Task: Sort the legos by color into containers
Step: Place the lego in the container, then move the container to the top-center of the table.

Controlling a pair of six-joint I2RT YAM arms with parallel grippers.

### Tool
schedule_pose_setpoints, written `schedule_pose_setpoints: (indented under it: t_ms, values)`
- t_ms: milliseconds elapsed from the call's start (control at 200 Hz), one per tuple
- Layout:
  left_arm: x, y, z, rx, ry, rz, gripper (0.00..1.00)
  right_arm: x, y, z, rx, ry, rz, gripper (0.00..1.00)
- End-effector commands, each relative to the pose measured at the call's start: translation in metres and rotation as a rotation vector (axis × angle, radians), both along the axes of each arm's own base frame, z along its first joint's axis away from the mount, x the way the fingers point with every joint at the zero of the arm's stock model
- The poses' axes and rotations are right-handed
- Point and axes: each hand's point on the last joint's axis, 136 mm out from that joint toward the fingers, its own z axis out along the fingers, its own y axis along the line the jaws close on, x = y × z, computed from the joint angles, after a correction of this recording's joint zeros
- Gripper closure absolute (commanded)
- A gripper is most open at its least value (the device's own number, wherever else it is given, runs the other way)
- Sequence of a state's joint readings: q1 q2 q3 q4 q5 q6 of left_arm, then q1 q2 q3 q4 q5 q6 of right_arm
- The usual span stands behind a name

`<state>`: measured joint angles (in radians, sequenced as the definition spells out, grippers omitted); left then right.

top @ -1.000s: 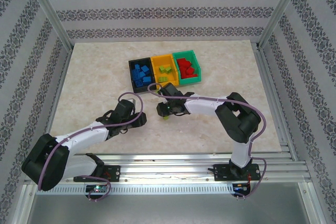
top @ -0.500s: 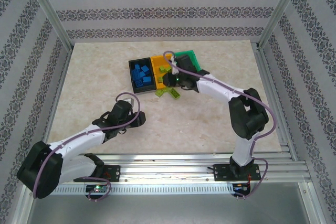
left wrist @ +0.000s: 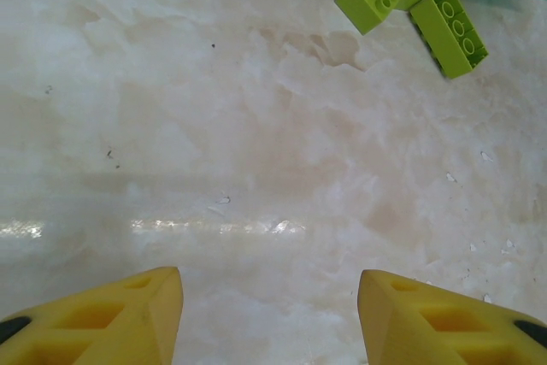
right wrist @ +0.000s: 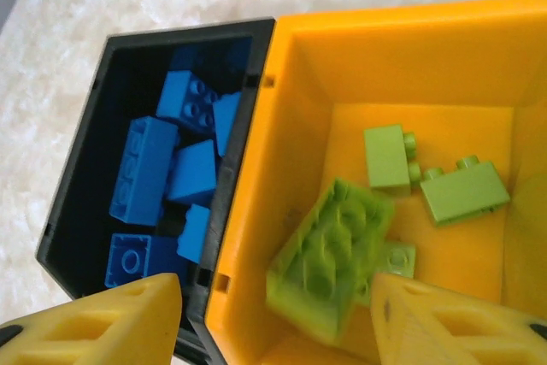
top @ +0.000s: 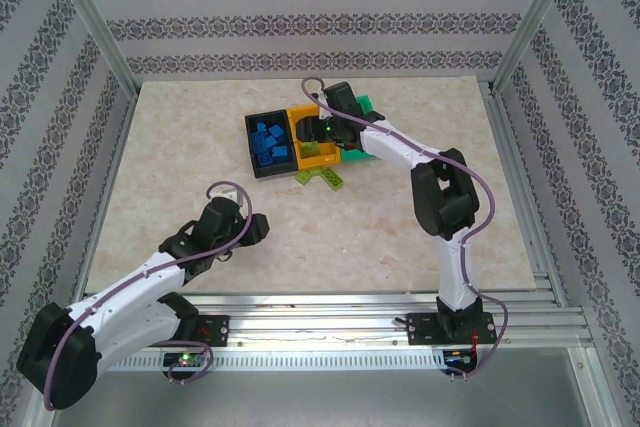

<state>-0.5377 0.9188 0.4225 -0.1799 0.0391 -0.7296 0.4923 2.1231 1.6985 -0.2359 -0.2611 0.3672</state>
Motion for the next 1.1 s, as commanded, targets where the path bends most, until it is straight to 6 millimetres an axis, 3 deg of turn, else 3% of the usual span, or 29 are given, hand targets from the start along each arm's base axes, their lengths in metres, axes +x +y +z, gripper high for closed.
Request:
schedule_pose_setpoints:
  t_ms: [0, 245, 545, 774, 1094]
  values:
    - [-0.012, 0.009, -0.013, 0.034, 0.044, 0.024, 0.44, -0.008, -0.005, 0.013, 0.016, -0.012, 0.014, 0.39]
    - [-0.008, 0.003, -0.019, 0.026, 0.056, 0.011, 0.44, -0.051, -0.025, 0.015, -0.007, -0.018, 0.034, 0.40]
    - [-0.001, -0.006, -0.020, 0.005, 0.057, 0.000, 0.44, -0.083, -0.040, -0.015, -0.068, 0.033, 0.057, 0.40]
    - [-0.003, -0.006, -0.024, 0.003, 0.076, -0.002, 0.43, -0.080, -0.042, -0.038, -0.062, 0.076, 0.044, 0.40]
    - [-0.008, -0.001, -0.024, -0.001, 0.074, 0.016, 0.43, -0.058, -0.021, -0.057, -0.028, 0.115, 0.055, 0.40]
